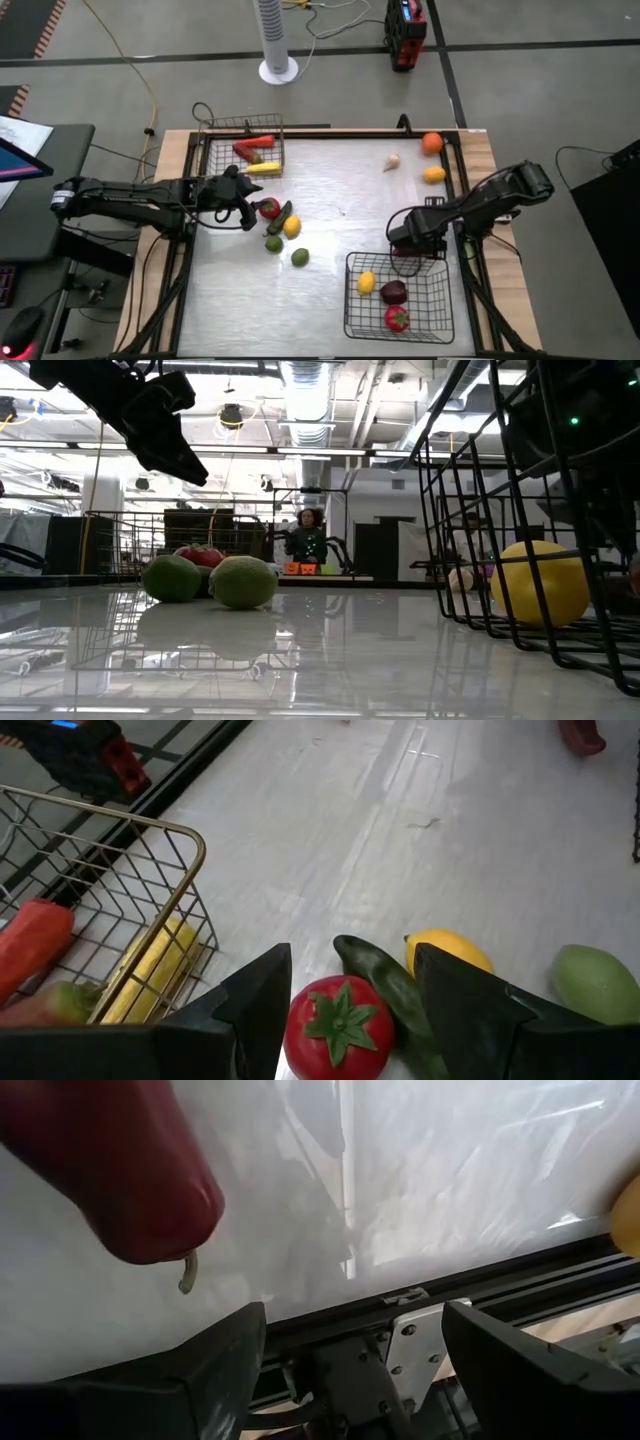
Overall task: Sort produce into baskets
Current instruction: Put the chili pepper into the top wire basket
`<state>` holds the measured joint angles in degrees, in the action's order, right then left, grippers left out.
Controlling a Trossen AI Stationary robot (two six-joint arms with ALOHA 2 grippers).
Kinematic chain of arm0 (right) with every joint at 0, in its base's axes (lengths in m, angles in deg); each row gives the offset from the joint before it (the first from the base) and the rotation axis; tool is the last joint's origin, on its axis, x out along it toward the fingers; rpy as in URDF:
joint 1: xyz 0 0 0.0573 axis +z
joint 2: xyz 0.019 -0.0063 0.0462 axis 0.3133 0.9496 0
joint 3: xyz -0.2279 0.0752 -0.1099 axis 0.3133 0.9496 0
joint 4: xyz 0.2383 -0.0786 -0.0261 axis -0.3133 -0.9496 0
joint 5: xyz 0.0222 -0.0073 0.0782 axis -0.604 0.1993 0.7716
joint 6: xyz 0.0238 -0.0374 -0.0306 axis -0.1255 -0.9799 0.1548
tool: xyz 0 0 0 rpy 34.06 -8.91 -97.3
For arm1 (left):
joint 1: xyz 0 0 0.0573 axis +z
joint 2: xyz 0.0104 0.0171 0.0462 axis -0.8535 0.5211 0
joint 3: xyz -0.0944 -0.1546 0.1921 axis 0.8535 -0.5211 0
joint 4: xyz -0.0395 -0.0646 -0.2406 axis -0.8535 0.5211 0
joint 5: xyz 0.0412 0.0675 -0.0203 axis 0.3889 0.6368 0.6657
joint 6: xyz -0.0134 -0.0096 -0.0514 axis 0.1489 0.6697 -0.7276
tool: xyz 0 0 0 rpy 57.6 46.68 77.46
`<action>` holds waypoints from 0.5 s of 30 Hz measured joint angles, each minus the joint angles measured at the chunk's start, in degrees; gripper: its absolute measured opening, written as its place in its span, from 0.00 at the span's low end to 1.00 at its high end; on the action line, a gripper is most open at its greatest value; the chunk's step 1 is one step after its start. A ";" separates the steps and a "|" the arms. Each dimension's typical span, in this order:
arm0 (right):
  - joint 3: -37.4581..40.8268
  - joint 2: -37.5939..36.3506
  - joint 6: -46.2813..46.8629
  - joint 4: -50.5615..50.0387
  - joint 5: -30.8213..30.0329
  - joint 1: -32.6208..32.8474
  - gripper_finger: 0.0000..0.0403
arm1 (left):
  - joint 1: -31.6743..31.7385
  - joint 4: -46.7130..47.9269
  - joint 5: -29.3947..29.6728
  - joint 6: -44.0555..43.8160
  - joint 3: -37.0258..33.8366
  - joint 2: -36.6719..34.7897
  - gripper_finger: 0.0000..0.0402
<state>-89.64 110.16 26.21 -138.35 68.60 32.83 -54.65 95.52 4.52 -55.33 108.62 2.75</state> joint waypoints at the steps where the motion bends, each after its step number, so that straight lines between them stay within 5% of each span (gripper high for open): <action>1: 0.00 -0.02 0.13 0.05 -0.02 0.36 0.82 | 0.00 0.02 0.01 0.02 0.00 0.00 0.50; 8: 0.00 -0.02 2.75 0.30 -0.69 -0.07 0.84 | 0.00 0.02 0.02 0.02 0.00 0.00 0.50; 15: 0.00 -0.02 5.98 0.10 -4.69 -7.95 0.82 | 0.00 -0.07 0.00 0.00 0.00 0.00 0.50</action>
<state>-89.64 110.14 32.19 -138.25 63.91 24.88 -54.65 95.45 4.52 -55.33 108.62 2.75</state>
